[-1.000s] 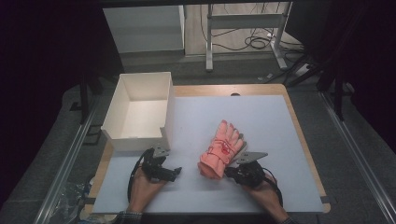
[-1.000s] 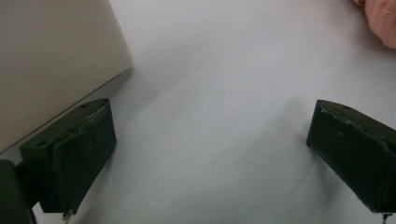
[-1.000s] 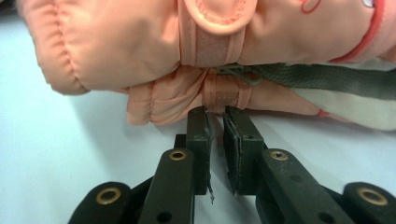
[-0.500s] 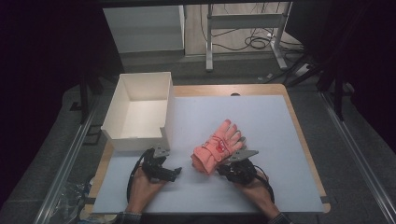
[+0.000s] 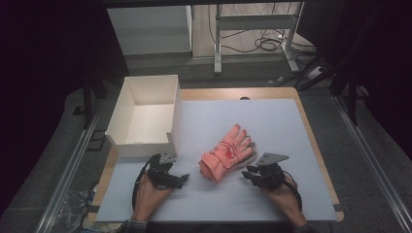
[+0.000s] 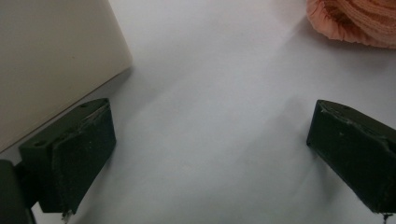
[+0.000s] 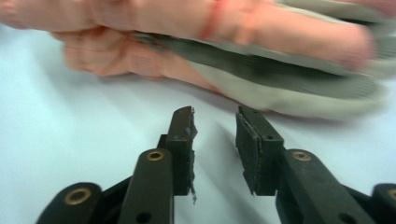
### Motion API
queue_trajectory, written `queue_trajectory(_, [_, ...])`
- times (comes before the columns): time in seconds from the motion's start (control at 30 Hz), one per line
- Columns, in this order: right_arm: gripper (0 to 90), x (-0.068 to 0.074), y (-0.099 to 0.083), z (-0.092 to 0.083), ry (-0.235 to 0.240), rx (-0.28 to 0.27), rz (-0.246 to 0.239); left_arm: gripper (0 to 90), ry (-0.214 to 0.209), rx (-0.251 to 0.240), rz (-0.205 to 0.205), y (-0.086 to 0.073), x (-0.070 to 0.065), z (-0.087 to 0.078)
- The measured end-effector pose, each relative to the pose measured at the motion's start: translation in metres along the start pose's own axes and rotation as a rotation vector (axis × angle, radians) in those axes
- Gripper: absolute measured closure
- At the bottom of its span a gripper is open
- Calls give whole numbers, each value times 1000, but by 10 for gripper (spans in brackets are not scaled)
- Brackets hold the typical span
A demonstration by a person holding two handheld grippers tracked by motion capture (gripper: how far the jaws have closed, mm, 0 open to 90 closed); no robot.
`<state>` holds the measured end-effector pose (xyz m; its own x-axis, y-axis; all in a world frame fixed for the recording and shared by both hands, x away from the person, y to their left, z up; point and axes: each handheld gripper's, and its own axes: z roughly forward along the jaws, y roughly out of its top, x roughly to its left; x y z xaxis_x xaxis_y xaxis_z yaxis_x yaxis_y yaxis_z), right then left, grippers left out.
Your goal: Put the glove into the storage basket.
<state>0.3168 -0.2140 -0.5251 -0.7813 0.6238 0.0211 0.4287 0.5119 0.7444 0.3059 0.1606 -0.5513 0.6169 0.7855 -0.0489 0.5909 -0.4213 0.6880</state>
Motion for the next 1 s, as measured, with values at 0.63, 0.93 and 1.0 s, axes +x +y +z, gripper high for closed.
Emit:
queue_trajectory(0.63, [270, -54, -23, -25, -235, 20, 77, 0, -71, 10, 6, 13, -16, -18])
queue_trajectory(0.93, [174, -62, -26, -23, -241, 36, 123, 0, -131, 27, 68, 43, -36, -32])
queue_trajectory(1.0, [174, -63, -26, -23, -240, 34, 123, 0, -131, 26, 80, 51, -40, -34])
